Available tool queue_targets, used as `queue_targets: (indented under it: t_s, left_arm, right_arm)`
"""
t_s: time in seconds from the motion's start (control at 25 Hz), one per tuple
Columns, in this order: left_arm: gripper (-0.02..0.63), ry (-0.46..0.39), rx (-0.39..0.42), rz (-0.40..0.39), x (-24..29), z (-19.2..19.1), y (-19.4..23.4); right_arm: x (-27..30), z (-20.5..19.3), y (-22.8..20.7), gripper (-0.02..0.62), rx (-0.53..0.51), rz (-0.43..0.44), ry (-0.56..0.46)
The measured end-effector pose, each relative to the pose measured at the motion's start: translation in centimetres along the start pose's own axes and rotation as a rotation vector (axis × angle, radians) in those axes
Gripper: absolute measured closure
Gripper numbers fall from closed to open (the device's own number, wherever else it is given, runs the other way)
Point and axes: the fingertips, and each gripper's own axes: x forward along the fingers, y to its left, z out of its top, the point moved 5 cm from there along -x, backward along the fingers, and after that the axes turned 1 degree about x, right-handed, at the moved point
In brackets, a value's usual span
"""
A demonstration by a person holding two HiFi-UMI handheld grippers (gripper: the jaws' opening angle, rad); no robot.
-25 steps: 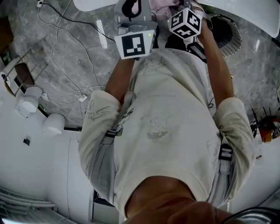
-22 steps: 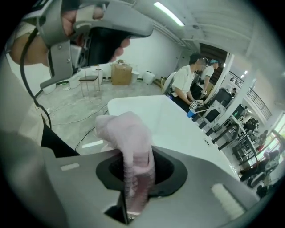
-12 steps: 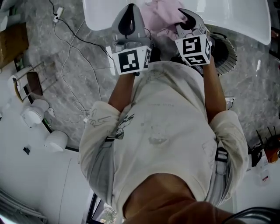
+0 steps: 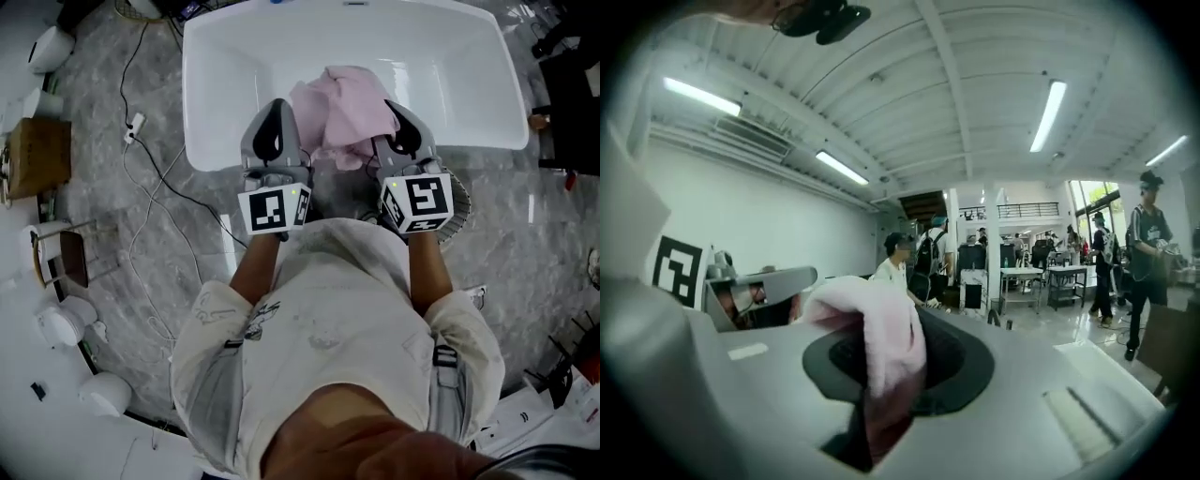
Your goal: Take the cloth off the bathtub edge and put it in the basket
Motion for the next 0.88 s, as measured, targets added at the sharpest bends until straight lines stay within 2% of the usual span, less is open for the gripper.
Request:
queue_targets:
  t_s: [0.28,0.4,0.68,0.88]
  left_arm:
    - [0.606,-0.007,0.006,-0.065,0.6,3.0,-3.3]
    - [0.606,-0.024,0.004,-0.099,1.0,4.2,-4.4]
    - [0.606,-0.032,-0.001,-0.176,2.0,4.5,-7.1]
    - [0.606,-0.031,-0.01,-0.26,3.2,4.4,-10.2]
  right_arm:
    - [-5.1,4.4,-2.5,0.52,0.123,-0.076,-0.188]
    - [-7.0,6.1,-3.2,0.52,0.13,-0.119,-0.264]
    - [-9.6,6.3,-5.2,0.52,0.133,-0.211,-0.28]
    - [-12.1,6.4,-6.8,0.52,0.128,-0.285,-0.292]
